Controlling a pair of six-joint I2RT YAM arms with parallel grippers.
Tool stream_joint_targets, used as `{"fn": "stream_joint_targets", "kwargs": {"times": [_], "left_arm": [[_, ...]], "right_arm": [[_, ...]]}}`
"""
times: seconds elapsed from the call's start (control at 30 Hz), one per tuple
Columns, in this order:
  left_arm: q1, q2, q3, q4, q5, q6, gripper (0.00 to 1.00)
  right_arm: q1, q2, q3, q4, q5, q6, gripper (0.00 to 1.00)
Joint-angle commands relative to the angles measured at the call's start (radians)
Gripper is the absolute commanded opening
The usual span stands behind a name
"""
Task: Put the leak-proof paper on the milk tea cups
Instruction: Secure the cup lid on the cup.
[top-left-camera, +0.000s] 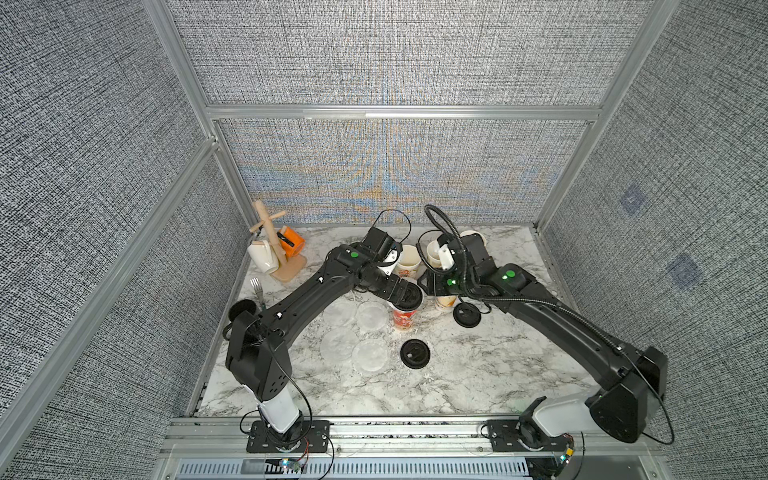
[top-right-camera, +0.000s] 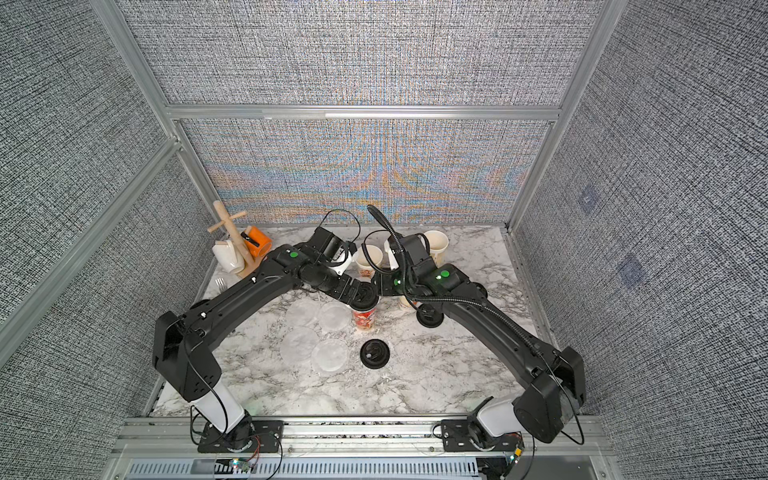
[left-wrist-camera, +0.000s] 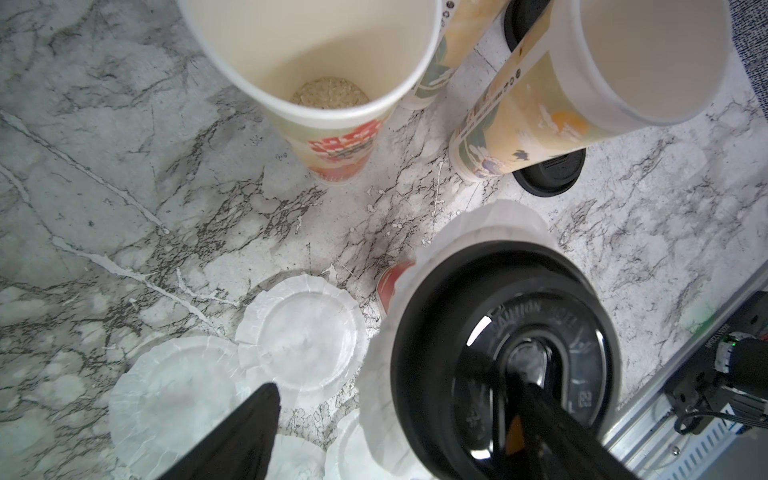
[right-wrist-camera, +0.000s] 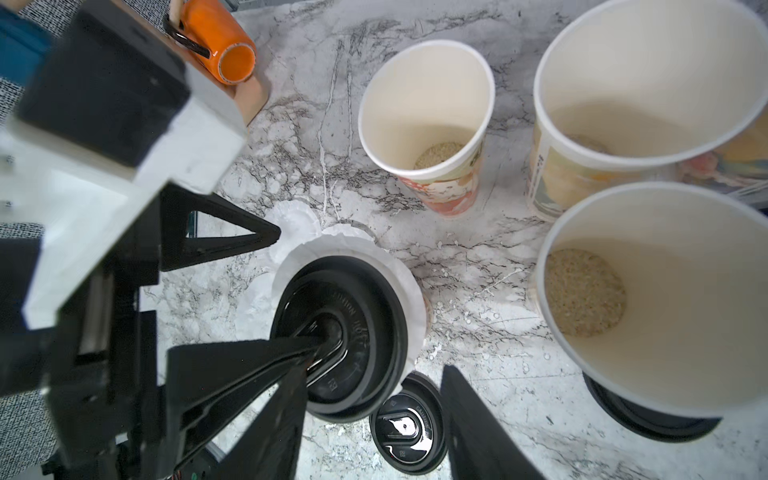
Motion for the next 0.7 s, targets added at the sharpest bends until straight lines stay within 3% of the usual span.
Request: {"fn": "stream_joint_targets", "kwargs": {"times": [0.0,0.67], "left_arm": [[0.0,0.023,-0.017,-0.154,-0.092,0.025,0.91],[0.0,0.024,-0.016,-0.156,-0.093,0.026,0.91]], "right_arm": [[-0.004,0.001,0.001,-0.013,0.025,0.002,0.55],[-0.008,0.073,-0.054,0.023,-0.003,0.002,0.43]]}}
